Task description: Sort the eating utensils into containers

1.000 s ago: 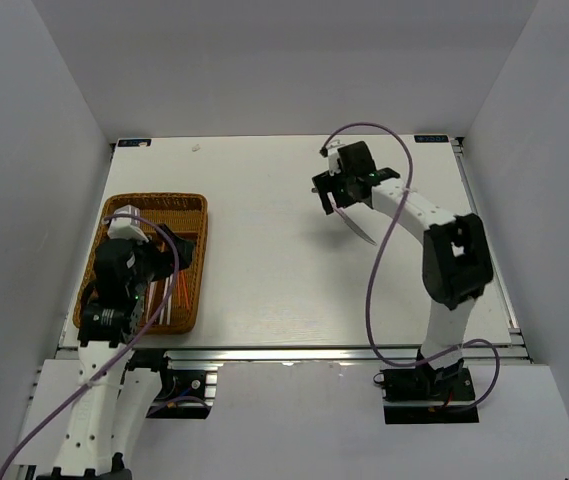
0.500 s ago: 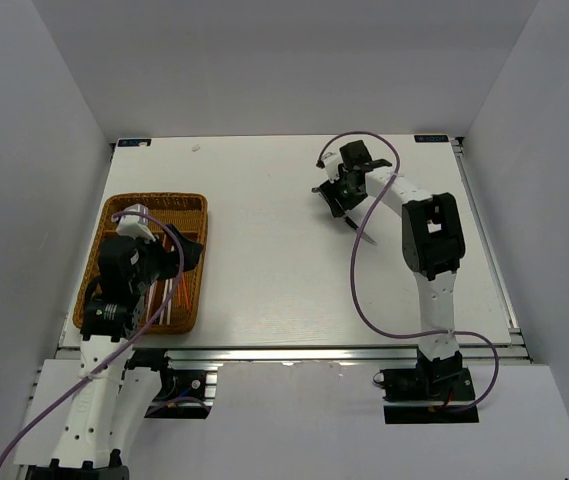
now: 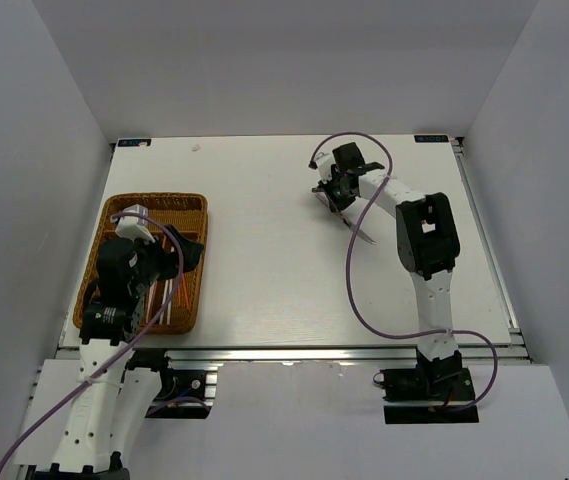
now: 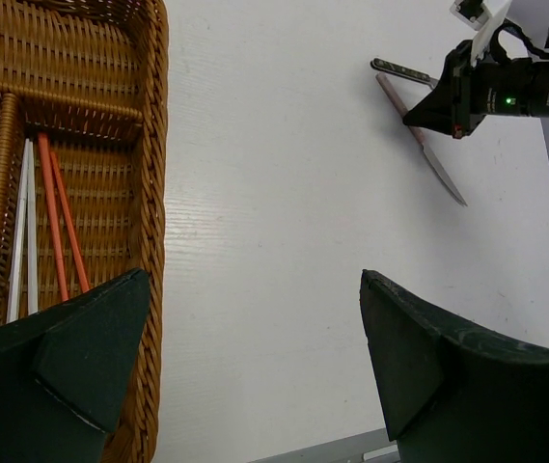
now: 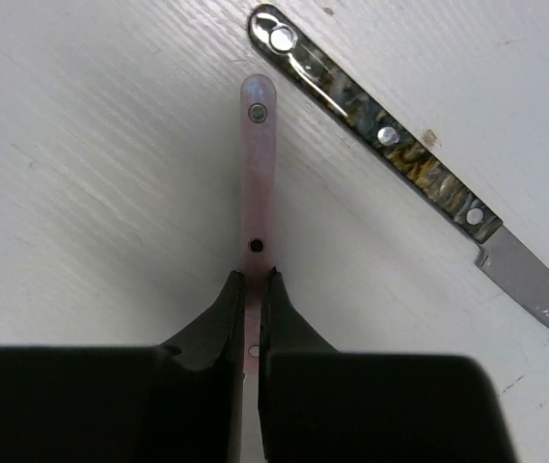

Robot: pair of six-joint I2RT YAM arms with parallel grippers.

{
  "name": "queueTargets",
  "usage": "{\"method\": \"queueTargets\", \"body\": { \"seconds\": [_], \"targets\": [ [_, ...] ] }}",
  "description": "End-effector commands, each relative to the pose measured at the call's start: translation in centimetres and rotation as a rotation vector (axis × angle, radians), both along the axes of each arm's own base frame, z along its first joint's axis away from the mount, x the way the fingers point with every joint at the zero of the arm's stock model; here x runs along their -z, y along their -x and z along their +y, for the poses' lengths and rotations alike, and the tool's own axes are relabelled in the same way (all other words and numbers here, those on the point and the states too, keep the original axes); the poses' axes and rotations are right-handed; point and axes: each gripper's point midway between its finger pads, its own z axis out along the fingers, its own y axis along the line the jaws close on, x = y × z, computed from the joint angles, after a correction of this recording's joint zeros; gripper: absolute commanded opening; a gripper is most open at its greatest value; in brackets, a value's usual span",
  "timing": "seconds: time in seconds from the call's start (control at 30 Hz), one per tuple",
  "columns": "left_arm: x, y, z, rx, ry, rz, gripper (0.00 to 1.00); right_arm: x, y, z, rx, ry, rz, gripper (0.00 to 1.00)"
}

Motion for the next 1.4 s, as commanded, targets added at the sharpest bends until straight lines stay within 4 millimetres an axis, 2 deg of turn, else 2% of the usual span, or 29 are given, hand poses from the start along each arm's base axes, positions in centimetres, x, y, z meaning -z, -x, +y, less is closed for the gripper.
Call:
{"method": "queueTargets", "body": {
  "seconds": [0.0,0.07,0.13,0.17,0.2,0.27,0.3,0.4,0.43,0.47,0.53,0.57,0.63,0.67,0.7,0.73,0.77,0.8,0.83,1.0,1.1,1.27,1.33,1.37],
  "targets": [
    [-0.2,0.0,-0.3,0.022,0.000,-0.012,0.98,2.4,5.0,2.9,-0.090,0.032,0.095,0.00],
    [-0.4,0.2,-0.3,0.022,0.001,-0.024,0.98,1.5,6.6,5.7,-0.160,-0.029,0.103,0.00],
    [-0.8,0.3,-0.3,0.018,0.002,-0.039,0.98,-1.6,9.1,11.1,-0.283,-0.130,0.067,0.00],
    [-0.8,0.3,-0.3,0.018,0.002,-0.041,0.98,-2.0,8.9,11.5,-0.293,-0.148,0.060,0.00],
    [-1.0,0.4,-0.3,0.018,0.002,-0.047,0.98,-3.6,10.2,13.9,-0.355,-0.170,0.030,0.00],
    [-1.1,0.5,-0.3,0.021,0.004,-0.056,0.98,-6.8,10.1,16.8,-0.411,-0.194,-0.058,0.00],
    [-1.5,0.6,-0.3,0.023,0.005,-0.074,0.98,-9.8,10.2,19.3,-0.446,-0.217,-0.130,0.00],
    [-2.0,0.8,-0.1,0.010,0.006,-0.095,0.98,-14.4,10.8,23.5,-0.508,-0.316,-0.212,0.00],
    [-2.0,0.8,0.0,0.003,0.006,-0.099,0.98,-17.3,10.6,25.1,-0.525,-0.380,-0.257,0.00],
    [-2.1,0.8,0.1,-0.004,0.005,-0.101,0.98,-17.9,11.5,26.9,-0.576,-0.432,-0.250,0.00],
    [-2.3,0.9,0.1,-0.003,0.006,-0.111,0.98,-21.4,11.7,29.4,-0.625,-0.533,-0.319,0.00],
    [-2.3,0.9,0.1,-0.006,0.005,-0.111,0.98,-21.4,12.3,30.7,-0.664,-0.572,-0.314,0.00],
    [-2.5,1.0,0.1,-0.006,0.007,-0.120,0.98,-23.9,12.9,33.1,-0.733,-0.668,-0.396,0.00],
    [-2.5,1.0,0.1,-0.006,0.007,-0.122,0.98,-23.9,13.4,34.1,-0.752,-0.717,-0.391,0.00],
    [-2.5,1.0,0.2,-0.008,0.007,-0.123,0.98,-24.4,13.4,34.8,-0.761,-0.760,-0.411,0.00],
    [-2.6,1.1,0.1,-0.007,0.009,-0.127,0.98,-26.9,13.0,35.8,-0.778,-0.848,-0.512,0.00],
    [-2.6,1.1,0.1,-0.007,0.009,-0.129,0.98,-26.3,13.2,36.3,-0.777,-0.899,-0.482,0.00],
    [-2.7,1.1,0.1,-0.005,0.009,-0.133,0.98,-27.0,13.2,36.8,-0.778,-0.941,-0.501,0.00],
    [-2.8,1.2,0.1,-0.005,0.008,-0.137,0.98,-28.8,13.1,37.2,-0.791,-1.007,-0.562,0.00],
    [-3.0,1.3,0.0,0.001,0.011,-0.151,0.98,-32.1,12.7,38.8,-0.778,-1.196,-0.620,0.00],
    [-3.0,1.3,-0.1,0.008,0.013,-0.150,0.98,-31.8,12.6,39.6,-0.775,-1.210,-0.681,0.00],
    [-3.1,1.4,-0.2,0.016,0.014,-0.156,0.98,-28.5,12.0,40.5,-0.786,-1.180,-0.669,0.00],
    [-3.2,1.5,-0.3,0.019,0.014,-0.159,0.98,-27.9,11.9,40.5,-0.783,-1.174,-0.663,0.00],
    [-3.2,1.5,-0.3,0.019,0.014,-0.160,0.98,-28.2,12.1,40.5,-0.783,-1.176,-0.665,0.00]
  ]
}}
